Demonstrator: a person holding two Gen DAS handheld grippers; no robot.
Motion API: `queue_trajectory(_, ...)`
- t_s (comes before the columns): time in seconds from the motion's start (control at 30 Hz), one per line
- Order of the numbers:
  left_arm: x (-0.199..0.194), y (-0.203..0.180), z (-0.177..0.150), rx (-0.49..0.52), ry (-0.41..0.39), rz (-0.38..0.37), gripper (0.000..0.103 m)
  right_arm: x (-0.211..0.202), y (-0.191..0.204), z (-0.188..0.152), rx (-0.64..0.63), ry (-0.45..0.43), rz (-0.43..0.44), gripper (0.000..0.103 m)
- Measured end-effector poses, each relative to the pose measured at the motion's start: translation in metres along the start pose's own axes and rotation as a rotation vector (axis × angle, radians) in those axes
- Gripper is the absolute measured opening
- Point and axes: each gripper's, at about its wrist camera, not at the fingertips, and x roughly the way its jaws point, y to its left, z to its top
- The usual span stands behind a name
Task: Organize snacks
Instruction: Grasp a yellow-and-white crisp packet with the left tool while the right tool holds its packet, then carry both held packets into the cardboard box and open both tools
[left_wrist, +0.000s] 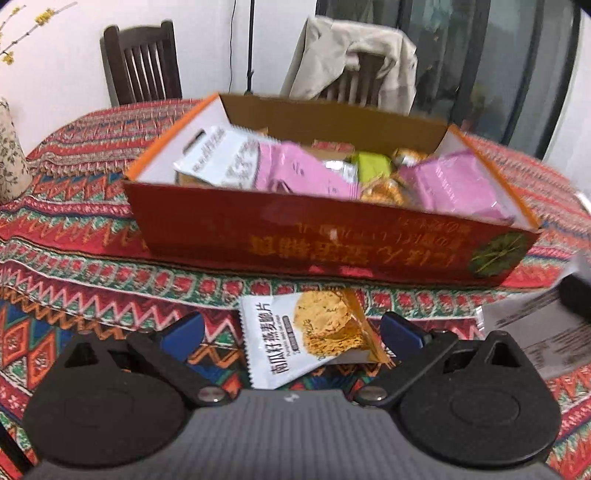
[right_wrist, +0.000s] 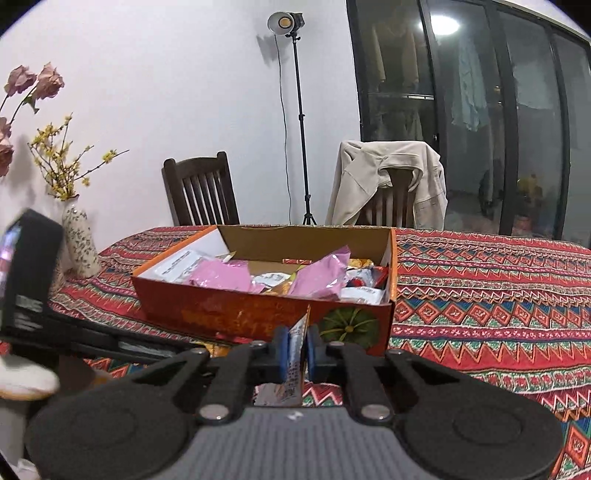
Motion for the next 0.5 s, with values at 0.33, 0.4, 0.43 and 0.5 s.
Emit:
queue_trajectory(0.33, -0.005, -0.009, -0.006, 0.06, -0.015, -0.046, 0.056, 0.01, -0.007, 0.001, 0.011, 0.013, 0.005, 0.01)
queue_trajectory(0.4, -0.01, -0.01, -0.011, 0.085, -0.039, -0.042, 0.054, 0.01, -0.005, 0.002, 0.009, 0.011, 0.008, 0.01)
queue_trajectory(0.43, -0.014, -0.009, -0.013, 0.095, -0.053, -0.046, 0.054, 0.01, -0.004, 0.002, 0.007, 0.009, 0.009, 0.01)
queue_trajectory(0.5, -0.023, -0.007, -0.015, 0.101, -0.077, -0.064, 0.054, 0.009, -0.003, 0.003, 0.007, 0.004, 0.013, 0.01)
